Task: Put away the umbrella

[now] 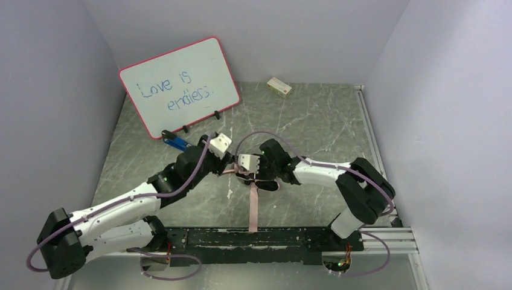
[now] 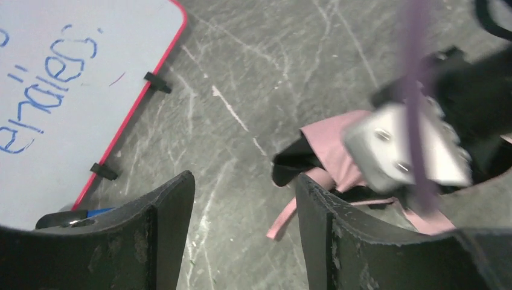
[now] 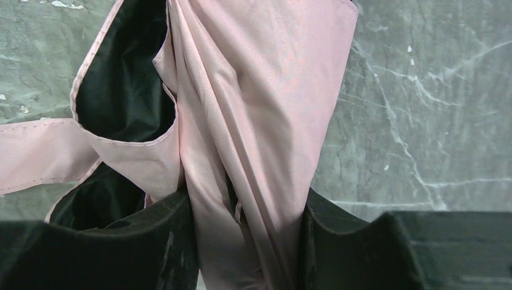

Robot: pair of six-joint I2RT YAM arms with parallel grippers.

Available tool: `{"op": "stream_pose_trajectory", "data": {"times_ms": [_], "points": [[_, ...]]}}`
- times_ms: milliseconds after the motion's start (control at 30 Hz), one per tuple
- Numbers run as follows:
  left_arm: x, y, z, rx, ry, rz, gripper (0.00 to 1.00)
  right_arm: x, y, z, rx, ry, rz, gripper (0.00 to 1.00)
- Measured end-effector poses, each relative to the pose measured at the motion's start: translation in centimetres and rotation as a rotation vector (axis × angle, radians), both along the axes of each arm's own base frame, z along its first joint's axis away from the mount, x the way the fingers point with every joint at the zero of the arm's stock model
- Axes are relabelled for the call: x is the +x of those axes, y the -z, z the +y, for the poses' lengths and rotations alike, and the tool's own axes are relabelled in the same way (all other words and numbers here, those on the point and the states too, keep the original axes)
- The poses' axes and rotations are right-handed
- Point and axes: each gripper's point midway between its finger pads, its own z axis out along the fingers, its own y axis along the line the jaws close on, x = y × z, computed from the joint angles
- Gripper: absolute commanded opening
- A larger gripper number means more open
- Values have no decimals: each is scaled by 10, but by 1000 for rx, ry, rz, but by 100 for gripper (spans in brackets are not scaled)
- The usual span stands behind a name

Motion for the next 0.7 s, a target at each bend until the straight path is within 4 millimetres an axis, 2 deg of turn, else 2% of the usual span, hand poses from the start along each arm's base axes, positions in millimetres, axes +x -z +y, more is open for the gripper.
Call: {"op": "stream_pose_trajectory", "data": {"times_ms": [100,300,367,467,700], "points": [[22,1,12,-23,-39,36,66,-3,-1,-1,-14,10,-71,0],[58,-16,22,-71,-45,52,66,-9,-3,-2,-34,32,-184,0],[63,-19,15,-66,3,60,66,-12,-3,-2,-45,37,-225,0],[62,-15,-6,-45,119,85,67,-16,-4,-1,-64,45,-274,0],[48,19,-39,35,362,199,67,-24,-5,0,-119,51,-379,0]]}}
